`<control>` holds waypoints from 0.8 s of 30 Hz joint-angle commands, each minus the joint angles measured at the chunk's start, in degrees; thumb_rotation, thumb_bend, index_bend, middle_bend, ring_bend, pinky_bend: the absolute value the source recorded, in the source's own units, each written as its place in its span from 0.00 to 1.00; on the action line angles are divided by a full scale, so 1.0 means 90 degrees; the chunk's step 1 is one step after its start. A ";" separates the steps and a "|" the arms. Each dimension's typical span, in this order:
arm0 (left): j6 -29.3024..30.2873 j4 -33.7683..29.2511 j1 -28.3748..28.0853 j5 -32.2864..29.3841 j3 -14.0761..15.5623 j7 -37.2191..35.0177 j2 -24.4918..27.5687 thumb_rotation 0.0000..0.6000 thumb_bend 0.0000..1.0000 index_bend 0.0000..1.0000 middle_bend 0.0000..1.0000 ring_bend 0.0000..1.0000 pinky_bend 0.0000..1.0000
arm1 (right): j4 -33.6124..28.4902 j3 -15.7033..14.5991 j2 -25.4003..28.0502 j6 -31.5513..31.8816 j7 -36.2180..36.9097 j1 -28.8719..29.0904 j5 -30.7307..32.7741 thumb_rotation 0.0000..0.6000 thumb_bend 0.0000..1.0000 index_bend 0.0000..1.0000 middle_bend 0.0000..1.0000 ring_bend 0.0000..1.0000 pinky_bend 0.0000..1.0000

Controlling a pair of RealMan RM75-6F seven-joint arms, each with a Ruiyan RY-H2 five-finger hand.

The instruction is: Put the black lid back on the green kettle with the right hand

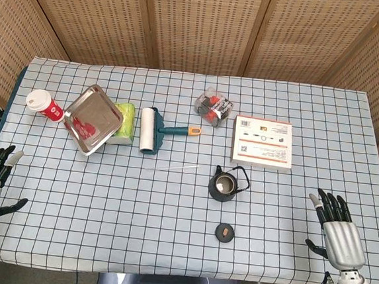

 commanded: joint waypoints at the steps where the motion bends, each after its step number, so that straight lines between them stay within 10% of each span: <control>1: -0.0002 0.0001 -0.0001 -0.0002 0.0000 0.0002 -0.0001 1.00 0.07 0.00 0.00 0.00 0.00 | -0.0001 0.0001 0.0003 0.0008 0.0002 -0.0002 -0.0004 1.00 0.26 0.07 0.00 0.00 0.00; 24: -0.0016 0.0030 -0.0018 -0.0047 -0.0036 -0.0060 -0.0006 1.00 0.07 0.00 0.00 0.00 0.00 | -0.0089 -0.0124 -0.0003 0.0074 0.0013 0.0012 -0.0343 1.00 0.25 0.19 0.00 0.00 0.00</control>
